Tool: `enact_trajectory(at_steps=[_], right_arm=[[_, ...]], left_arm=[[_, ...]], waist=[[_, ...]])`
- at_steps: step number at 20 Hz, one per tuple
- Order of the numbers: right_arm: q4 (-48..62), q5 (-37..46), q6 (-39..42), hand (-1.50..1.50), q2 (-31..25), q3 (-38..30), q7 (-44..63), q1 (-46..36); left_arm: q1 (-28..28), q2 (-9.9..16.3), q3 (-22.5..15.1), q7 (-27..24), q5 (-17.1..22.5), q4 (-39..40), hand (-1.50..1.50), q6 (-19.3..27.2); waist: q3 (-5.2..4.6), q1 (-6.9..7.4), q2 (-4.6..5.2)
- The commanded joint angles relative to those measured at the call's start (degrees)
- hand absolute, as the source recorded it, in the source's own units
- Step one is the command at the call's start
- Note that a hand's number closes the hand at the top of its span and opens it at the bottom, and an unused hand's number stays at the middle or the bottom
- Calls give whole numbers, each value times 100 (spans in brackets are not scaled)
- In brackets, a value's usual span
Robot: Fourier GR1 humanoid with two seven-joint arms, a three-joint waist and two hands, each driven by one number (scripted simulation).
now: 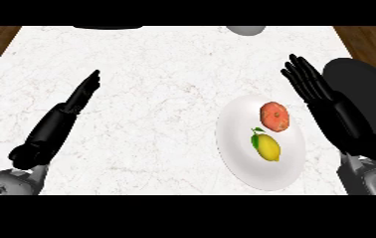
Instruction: Pick the lemon from the plate and place it in the pan
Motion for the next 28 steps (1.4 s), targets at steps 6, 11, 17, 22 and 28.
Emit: enact_trajectory(at_steps=[6, 11, 17, 22, 28], right_arm=[[210, -337, 252, 150, -174, -58, 450, 486], [-742, 1990, -1085, -150, -319, 112, -1354, 1875], [-1103, 3596, -2649, -150, 54, 439, -1959, 3360], [-1967, 4407, -3038, -150, 71, 542, -683, 3638], [-2065, 5472, -2267, -150, 98, 639, 1731, 2242]], left_arm=[[1203, -1590, 645, 809, 1260, 917, 0, 1382], [1429, -1992, 640, 764, 1392, 1067, 0, 1598], [1397, -1950, 742, 677, 1398, 1012, 0, 1482], [1295, -1929, 661, 903, 1293, 929, 0, 1448], [1030, -2273, 592, 823, 1172, 1188, 0, 1581]], waist=[[225, 238, 207], [242, -297, 54], [237, -99, 105], [233, 58, 133], [229, 168, 163]])
